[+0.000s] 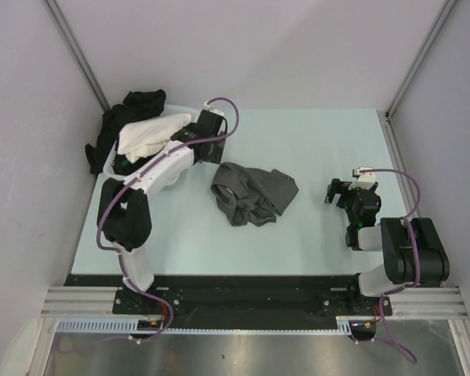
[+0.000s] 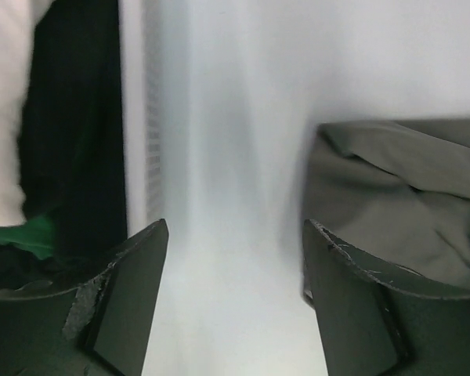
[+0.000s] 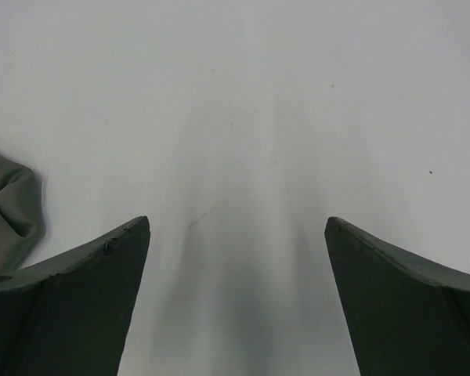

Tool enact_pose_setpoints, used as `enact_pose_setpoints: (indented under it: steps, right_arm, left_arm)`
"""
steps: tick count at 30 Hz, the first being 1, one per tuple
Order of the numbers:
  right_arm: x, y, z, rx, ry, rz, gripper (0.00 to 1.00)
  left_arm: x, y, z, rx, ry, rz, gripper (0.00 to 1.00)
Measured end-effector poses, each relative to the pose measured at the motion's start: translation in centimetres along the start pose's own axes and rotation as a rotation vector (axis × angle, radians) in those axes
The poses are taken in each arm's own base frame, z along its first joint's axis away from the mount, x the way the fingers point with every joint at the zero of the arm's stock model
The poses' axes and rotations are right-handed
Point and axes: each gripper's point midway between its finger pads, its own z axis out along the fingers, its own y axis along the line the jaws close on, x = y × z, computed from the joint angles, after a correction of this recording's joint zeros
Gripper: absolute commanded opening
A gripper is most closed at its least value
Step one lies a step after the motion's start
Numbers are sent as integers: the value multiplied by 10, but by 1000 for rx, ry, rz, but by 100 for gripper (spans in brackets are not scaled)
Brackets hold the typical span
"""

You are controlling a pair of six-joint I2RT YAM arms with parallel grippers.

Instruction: Fold and stack the t-shirts

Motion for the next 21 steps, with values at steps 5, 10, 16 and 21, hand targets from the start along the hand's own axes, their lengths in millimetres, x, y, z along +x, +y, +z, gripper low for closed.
enact_pose_setpoints:
  steps: [5, 10, 16, 21]
  right_arm:
    - [0, 0, 0, 0, 0, 0, 100]
    - [0, 0, 0, 0, 0, 0, 100]
    - [0, 0, 0, 0, 0, 0, 100]
    - [0, 0, 0, -1, -1, 0, 100]
  left_arm:
    - [-1, 42, 14, -65, 20, -64, 79]
    - [-40, 89, 10, -107, -53, -159, 80]
    - [-96, 153, 19, -141, -174, -291, 87]
    - [-106, 192, 56, -126, -187, -409, 86]
